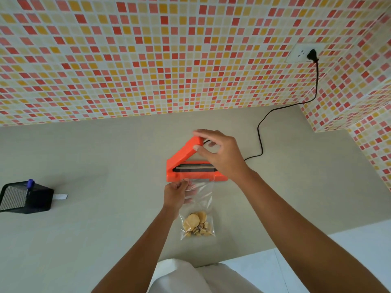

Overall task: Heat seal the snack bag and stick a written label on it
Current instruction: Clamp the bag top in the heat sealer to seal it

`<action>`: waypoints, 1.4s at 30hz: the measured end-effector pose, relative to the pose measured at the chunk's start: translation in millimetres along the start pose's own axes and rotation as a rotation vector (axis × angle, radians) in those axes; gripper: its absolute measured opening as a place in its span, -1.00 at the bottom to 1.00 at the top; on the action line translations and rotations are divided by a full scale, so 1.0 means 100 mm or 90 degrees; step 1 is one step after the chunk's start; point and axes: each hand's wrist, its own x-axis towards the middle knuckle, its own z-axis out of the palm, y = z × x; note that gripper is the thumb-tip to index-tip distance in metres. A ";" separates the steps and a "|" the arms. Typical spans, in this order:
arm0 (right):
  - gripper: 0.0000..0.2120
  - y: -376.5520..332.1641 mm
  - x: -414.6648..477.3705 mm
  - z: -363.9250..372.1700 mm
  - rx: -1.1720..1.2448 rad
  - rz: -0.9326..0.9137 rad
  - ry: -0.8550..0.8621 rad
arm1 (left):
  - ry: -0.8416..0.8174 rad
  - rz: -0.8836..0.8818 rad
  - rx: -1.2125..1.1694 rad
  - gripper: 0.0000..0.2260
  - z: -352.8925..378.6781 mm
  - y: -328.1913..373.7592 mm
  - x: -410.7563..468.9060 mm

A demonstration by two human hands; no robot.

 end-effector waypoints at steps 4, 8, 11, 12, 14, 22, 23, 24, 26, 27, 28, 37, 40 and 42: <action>-0.63 0.19 -0.18 -0.07 -0.010 0.033 0.057 | 0.002 -0.002 -0.006 -0.80 0.00 0.01 0.00; -0.64 0.34 -0.31 -0.08 0.003 0.073 0.105 | 0.005 -0.004 -0.006 -0.80 -0.01 0.01 0.00; -0.66 0.44 -0.36 -0.08 0.005 0.108 0.130 | -0.001 -0.004 -0.009 -0.81 0.00 0.01 0.00; -0.68 0.47 -0.38 -0.08 0.004 0.118 0.136 | -0.003 -0.004 -0.009 -0.82 0.00 0.00 0.00; -0.71 0.54 -0.41 -0.07 -0.001 0.135 0.151 | -0.003 -0.001 -0.007 -0.81 0.00 -0.01 0.02; -0.78 0.88 -0.55 0.02 -0.012 0.219 0.219 | -0.003 0.009 -0.013 -0.77 -0.01 -0.03 0.03; -0.79 0.91 -0.57 0.03 -0.010 0.227 0.224 | -0.004 0.010 -0.014 -0.78 -0.01 -0.03 0.03; -0.79 0.92 -0.57 0.03 -0.008 0.232 0.225 | -0.004 0.011 -0.013 -0.78 -0.01 -0.03 0.03; -0.81 0.95 -0.58 0.04 0.000 0.240 0.224 | -0.003 0.012 -0.012 -0.79 0.00 -0.03 0.02; -0.82 0.96 -0.58 0.05 0.004 0.247 0.224 | -0.002 0.012 -0.012 -0.79 0.00 -0.03 0.03; -0.83 0.98 -0.59 0.05 0.009 0.255 0.225 | -0.002 0.011 -0.013 -0.79 -0.01 -0.03 0.03; -0.85 1.19 -0.64 0.14 0.021 0.320 0.224 | -0.004 0.008 -0.021 -0.81 -0.03 -0.03 0.02; -0.84 1.24 -0.65 0.16 0.020 0.324 0.227 | -0.005 0.006 -0.015 -0.81 -0.04 -0.04 0.02; -0.84 1.26 -0.65 0.16 0.021 0.324 0.229 | -0.005 0.004 -0.014 -0.81 -0.04 -0.04 0.02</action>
